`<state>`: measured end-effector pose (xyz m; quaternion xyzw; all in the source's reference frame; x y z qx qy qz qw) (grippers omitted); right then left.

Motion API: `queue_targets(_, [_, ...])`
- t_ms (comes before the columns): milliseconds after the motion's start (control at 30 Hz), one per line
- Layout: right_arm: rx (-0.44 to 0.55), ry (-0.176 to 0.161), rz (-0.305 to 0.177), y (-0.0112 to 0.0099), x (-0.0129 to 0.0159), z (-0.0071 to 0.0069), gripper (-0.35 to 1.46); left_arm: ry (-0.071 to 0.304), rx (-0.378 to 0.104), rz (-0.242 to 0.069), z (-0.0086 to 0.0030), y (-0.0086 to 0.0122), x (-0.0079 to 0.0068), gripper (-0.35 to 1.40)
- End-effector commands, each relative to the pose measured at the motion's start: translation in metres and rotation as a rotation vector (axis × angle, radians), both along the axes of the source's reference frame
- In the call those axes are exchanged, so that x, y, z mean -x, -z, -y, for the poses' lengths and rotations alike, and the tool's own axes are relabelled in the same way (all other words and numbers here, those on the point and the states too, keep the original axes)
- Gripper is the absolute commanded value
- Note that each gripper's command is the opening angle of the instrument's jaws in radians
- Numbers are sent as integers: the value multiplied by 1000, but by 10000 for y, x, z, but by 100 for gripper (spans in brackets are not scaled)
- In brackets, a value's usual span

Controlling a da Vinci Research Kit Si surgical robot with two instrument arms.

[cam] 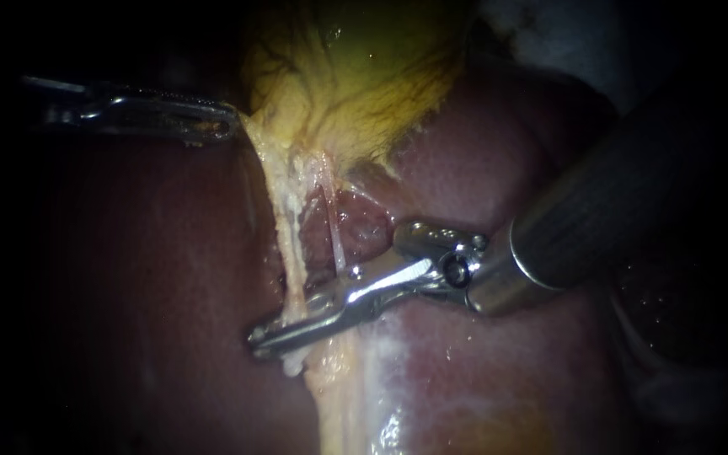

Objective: Clipping second clip left tube

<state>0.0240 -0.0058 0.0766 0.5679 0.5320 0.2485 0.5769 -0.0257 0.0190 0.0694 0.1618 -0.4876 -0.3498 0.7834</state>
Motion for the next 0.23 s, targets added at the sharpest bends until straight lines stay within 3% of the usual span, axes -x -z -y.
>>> queue_targets(33, [1,1,-1,0,0,1,-35,0,0,0,0,0,0,-35])
queue_targets(233, [1,1,-1,0,0,1,-35,0,0,0,0,0,0,-35])
